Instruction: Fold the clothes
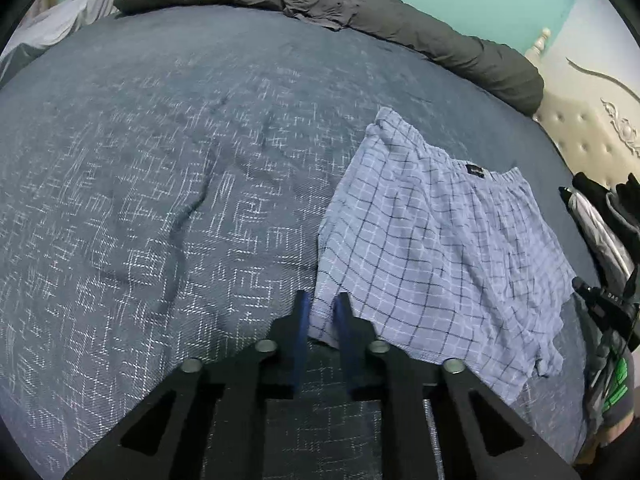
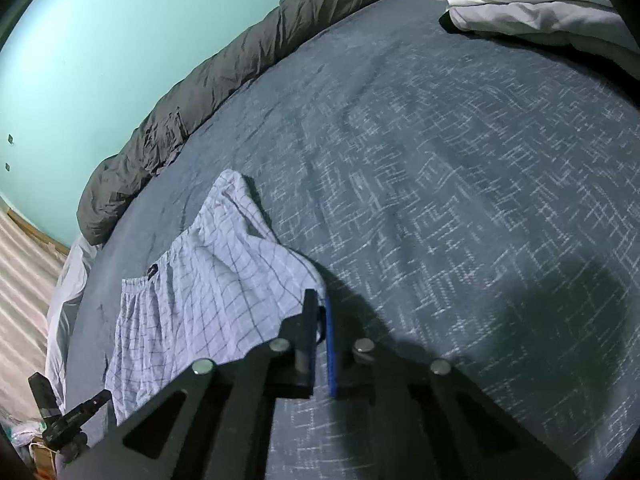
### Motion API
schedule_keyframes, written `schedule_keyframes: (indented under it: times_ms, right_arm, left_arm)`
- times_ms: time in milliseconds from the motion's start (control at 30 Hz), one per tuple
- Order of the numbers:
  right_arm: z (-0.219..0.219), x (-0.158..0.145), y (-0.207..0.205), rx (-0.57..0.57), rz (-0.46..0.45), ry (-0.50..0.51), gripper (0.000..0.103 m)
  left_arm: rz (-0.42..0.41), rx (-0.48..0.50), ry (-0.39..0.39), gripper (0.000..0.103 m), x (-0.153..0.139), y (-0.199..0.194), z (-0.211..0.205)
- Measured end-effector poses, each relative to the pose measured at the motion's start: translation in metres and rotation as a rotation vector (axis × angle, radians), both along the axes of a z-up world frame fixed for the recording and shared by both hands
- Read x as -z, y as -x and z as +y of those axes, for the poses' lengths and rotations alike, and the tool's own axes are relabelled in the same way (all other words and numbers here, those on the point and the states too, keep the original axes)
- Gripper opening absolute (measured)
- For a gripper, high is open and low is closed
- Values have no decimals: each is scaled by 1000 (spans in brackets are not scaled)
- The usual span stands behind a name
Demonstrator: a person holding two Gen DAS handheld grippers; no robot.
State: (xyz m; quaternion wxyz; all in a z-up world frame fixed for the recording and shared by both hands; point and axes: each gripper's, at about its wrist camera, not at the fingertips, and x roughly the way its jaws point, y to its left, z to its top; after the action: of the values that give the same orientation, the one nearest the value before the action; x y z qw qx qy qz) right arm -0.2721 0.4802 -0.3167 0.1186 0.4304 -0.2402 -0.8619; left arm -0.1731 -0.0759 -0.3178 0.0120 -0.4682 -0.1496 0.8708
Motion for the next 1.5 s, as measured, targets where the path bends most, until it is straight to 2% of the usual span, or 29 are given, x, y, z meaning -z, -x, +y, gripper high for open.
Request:
schedule_keyframes:
  times_ms: [267, 467, 633, 833, 900, 967, 1067, 1100, 1167, 1233, 1267, 1367, 1500]
  right_arm:
    - [18, -4, 4, 61, 5, -12, 2]
    - [12, 1, 7, 67, -18, -46, 2]
    - [10, 3, 8, 69, -20, -49, 2]
    - [11, 3, 7, 73, -24, -48, 2]
    - [11, 4, 7, 73, -26, -48, 2]
    - [11, 4, 7, 73, -27, -48, 2]
    - [9, 5, 8, 64, -36, -59, 2]
    - [9, 5, 8, 67, -39, -62, 2]
    - [10, 0, 5, 92, -33, -85, 7]
    - [12, -8, -1, 120, -17, -122, 26]
    - [12, -14, -5, 131, -2, -139, 37]
    - [6, -33, -24, 125, 41, -147, 38]
    - [-40, -43, -51, -51, 45, -84, 38]
  left_arm:
    - [-3, -44, 22, 3, -3, -3, -12]
    - [-9, -77, 42, 3, -3, -4, -21]
    - [-24, -111, 14, 3, 5, 2, -31]
    - [9, -124, 80, 3, -4, 2, -33]
    - [-4, -137, 42, 3, 1, 5, -39]
    - [-18, -127, 38, 3, 3, 5, -35]
    - [-4, -108, 96, 5, -4, 2, -21]
    - [6, -106, 110, 7, -9, -2, -18]
    - [34, -109, 119, 21, -22, -12, -12]
    - [62, -109, 104, 51, -33, -23, -3]
    - [75, -109, 97, 53, -38, -29, 2]
    - [96, -20, 67, 54, -52, -43, 31]
    - [55, 129, 42, 54, -41, -50, 85]
